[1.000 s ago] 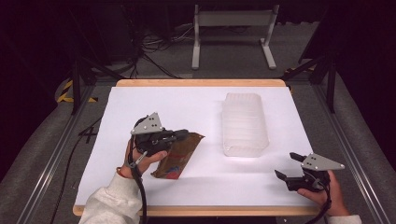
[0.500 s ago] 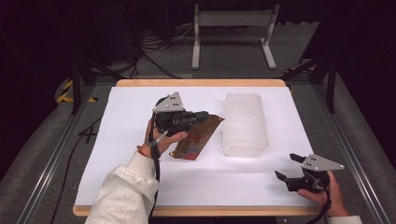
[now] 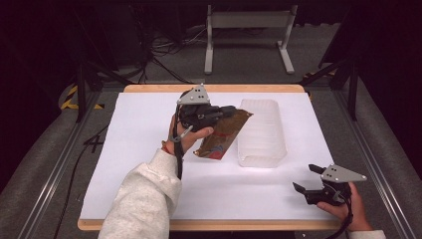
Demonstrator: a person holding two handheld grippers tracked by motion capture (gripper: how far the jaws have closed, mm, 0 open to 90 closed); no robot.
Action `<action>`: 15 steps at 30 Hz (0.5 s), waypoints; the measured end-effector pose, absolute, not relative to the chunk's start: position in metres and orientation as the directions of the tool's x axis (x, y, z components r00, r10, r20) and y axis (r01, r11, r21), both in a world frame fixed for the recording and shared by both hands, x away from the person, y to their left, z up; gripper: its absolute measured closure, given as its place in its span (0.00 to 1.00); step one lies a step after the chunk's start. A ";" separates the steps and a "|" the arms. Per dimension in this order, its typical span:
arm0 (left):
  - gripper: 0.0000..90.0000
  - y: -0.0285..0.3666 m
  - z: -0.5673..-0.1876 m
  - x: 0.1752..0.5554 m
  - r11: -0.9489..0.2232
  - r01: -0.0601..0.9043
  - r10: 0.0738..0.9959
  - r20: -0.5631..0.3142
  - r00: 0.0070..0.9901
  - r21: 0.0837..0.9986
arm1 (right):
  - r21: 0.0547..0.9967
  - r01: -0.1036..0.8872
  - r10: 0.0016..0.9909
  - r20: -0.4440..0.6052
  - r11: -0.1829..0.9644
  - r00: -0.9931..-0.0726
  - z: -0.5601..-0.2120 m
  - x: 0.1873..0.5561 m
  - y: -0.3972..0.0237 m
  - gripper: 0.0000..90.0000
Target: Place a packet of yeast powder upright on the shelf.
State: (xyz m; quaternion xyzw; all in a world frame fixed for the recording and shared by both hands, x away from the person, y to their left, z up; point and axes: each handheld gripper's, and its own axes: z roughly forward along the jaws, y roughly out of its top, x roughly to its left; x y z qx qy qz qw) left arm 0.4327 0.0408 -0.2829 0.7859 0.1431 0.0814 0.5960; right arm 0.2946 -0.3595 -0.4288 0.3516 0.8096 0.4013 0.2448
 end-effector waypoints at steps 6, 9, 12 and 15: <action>0.97 0.028 -0.280 0.442 -0.217 0.132 0.296 -0.063 0.953 0.967 | 0.824 0.377 0.773 -0.110 0.423 -0.625 -0.429 0.295 -0.360 0.17; 0.97 0.019 -0.279 0.445 -0.219 0.124 0.298 -0.054 0.953 0.968 | 0.823 0.378 0.773 -0.111 0.424 -0.624 -0.429 0.295 -0.360 0.17; 0.97 0.008 -0.278 0.447 -0.218 0.099 0.299 -0.030 0.954 0.971 | 0.825 0.378 0.775 -0.109 0.420 -0.622 -0.429 0.295 -0.361 0.17; 0.97 -0.003 -0.278 0.447 -0.230 0.082 0.292 -0.012 0.956 0.970 | 0.826 0.377 0.773 -0.107 0.419 -0.625 -0.430 0.295 -0.361 0.17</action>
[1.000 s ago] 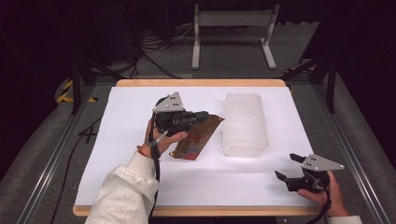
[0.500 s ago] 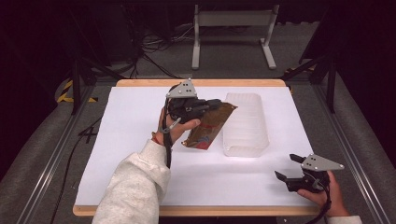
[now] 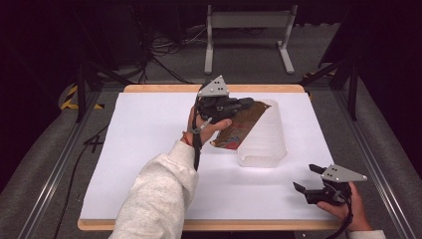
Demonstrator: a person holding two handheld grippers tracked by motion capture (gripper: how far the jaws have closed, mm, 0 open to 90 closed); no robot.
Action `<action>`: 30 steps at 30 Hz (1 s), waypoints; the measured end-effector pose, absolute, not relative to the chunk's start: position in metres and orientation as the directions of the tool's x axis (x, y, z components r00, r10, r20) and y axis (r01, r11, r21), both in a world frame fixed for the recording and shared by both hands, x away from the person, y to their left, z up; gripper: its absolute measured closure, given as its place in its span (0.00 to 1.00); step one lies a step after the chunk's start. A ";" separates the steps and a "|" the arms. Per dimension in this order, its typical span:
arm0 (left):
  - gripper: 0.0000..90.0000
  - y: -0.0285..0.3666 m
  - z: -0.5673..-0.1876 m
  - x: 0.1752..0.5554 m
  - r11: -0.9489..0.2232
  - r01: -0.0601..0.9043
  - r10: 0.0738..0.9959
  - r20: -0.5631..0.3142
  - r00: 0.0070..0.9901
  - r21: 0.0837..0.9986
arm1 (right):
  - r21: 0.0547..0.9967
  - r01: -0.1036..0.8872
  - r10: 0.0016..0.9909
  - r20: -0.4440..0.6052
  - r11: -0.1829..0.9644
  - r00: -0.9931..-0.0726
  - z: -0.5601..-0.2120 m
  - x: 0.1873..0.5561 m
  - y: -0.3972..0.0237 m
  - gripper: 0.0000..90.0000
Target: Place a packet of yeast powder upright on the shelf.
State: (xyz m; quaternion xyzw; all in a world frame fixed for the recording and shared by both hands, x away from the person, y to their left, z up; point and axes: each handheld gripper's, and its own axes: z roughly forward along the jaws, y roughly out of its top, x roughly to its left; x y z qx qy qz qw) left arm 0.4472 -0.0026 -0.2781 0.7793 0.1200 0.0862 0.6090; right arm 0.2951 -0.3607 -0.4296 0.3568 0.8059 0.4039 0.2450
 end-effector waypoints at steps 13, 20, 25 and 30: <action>0.97 -0.048 -0.286 0.457 -0.207 0.097 0.280 -0.036 0.959 0.973 | 0.828 0.380 0.771 -0.096 0.413 -0.630 -0.430 0.295 -0.361 0.17; 0.97 -0.067 -0.291 0.460 -0.211 0.105 0.272 -0.045 0.961 0.972 | 0.829 0.385 0.772 -0.087 0.407 -0.630 -0.431 0.296 -0.363 0.17; 0.97 -0.077 -0.299 0.457 -0.193 0.120 0.257 -0.068 0.964 0.974 | 0.827 0.385 0.772 -0.090 0.410 -0.629 -0.431 0.296 -0.363 0.17; 0.97 -0.084 -0.310 0.452 -0.181 0.138 0.250 -0.090 0.964 0.974 | 0.826 0.386 0.771 -0.090 0.412 -0.630 -0.431 0.296 -0.362 0.17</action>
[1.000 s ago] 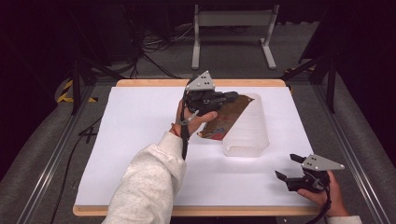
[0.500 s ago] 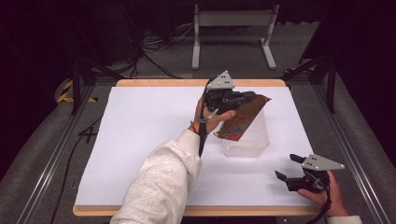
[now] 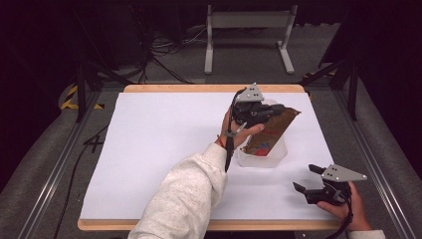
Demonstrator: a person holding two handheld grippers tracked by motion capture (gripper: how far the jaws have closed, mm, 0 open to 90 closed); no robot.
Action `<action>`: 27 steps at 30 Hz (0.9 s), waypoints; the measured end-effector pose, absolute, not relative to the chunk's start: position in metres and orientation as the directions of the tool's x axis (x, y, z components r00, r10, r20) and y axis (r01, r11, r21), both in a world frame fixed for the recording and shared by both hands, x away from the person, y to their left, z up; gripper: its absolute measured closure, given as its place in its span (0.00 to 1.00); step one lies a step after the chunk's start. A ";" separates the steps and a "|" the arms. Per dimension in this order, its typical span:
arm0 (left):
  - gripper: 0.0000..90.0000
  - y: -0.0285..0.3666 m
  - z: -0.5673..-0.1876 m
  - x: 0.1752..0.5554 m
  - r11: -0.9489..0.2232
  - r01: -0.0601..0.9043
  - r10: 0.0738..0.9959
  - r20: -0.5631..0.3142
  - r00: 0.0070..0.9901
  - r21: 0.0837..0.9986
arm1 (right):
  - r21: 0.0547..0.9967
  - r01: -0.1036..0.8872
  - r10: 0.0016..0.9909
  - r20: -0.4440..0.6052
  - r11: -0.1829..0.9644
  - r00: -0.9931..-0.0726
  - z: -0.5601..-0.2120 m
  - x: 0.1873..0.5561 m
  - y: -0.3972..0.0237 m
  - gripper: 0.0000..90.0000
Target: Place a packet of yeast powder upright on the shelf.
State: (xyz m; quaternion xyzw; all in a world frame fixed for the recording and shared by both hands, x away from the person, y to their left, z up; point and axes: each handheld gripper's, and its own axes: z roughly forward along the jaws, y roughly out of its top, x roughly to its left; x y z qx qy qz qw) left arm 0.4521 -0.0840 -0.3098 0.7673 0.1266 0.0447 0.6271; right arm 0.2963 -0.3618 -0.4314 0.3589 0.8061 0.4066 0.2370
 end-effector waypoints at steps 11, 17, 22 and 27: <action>0.97 -0.080 -0.340 0.446 -0.173 0.176 0.229 -0.134 0.964 0.969 | 0.822 0.390 0.770 -0.089 0.415 -0.632 -0.432 0.297 -0.360 0.18; 0.97 -0.075 -0.346 0.444 -0.189 0.169 0.217 -0.127 0.968 0.967 | 0.819 0.396 0.774 -0.088 0.414 -0.627 -0.433 0.297 -0.361 0.18; 0.96 -0.065 -0.349 0.442 -0.180 0.175 0.213 -0.136 0.968 0.968 | 0.819 0.392 0.771 -0.093 0.419 -0.630 -0.433 0.297 -0.360 0.18; 0.96 -0.052 -0.350 0.442 -0.178 0.186 0.220 -0.145 0.965 0.966 | 0.817 0.396 0.773 -0.091 0.418 -0.628 -0.433 0.297 -0.360 0.18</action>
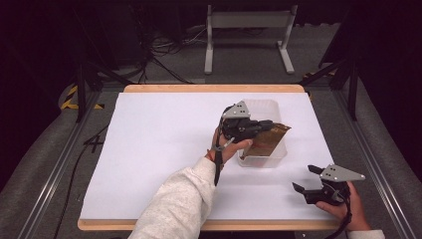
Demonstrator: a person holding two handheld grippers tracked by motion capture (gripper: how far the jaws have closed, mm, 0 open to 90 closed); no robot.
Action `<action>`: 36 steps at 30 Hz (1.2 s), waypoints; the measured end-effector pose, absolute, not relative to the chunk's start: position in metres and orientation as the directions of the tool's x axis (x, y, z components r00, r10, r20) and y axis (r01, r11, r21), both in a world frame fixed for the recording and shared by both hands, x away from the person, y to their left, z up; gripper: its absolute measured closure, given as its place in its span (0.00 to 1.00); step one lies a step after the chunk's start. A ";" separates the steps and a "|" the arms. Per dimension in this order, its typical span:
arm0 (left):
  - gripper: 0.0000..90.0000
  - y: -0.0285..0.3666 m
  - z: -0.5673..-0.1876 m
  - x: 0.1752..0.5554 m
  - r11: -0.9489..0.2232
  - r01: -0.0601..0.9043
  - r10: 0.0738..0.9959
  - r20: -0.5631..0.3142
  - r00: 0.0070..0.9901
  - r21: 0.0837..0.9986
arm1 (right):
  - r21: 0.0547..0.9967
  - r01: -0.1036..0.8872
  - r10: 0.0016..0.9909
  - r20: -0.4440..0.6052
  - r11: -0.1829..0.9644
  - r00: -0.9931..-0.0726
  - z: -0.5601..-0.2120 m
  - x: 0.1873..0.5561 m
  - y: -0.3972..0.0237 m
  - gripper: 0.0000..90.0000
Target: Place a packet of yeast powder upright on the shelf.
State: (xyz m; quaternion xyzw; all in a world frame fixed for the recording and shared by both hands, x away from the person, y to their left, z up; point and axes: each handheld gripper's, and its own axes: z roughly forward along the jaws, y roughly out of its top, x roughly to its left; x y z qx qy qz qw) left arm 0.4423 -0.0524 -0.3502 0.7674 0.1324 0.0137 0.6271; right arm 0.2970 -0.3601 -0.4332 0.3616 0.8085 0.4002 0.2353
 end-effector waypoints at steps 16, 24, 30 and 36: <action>0.96 -0.023 -0.357 0.443 -0.165 0.212 0.236 -0.170 0.957 0.963 | 0.815 0.398 0.772 -0.092 0.421 -0.628 -0.433 0.297 -0.359 0.18; 0.96 -0.019 -0.359 0.441 -0.161 0.212 0.252 -0.167 0.953 0.964 | 0.813 0.400 0.772 -0.092 0.423 -0.629 -0.433 0.297 -0.359 0.18; 0.96 -0.019 -0.359 0.441 -0.166 0.203 0.257 -0.157 0.954 0.965 | 0.814 0.399 0.772 -0.093 0.423 -0.629 -0.433 0.296 -0.359 0.18; 0.96 -0.019 -0.356 0.441 -0.190 0.195 0.264 -0.141 0.954 0.962 | 0.812 0.396 0.769 -0.097 0.428 -0.631 -0.433 0.296 -0.358 0.18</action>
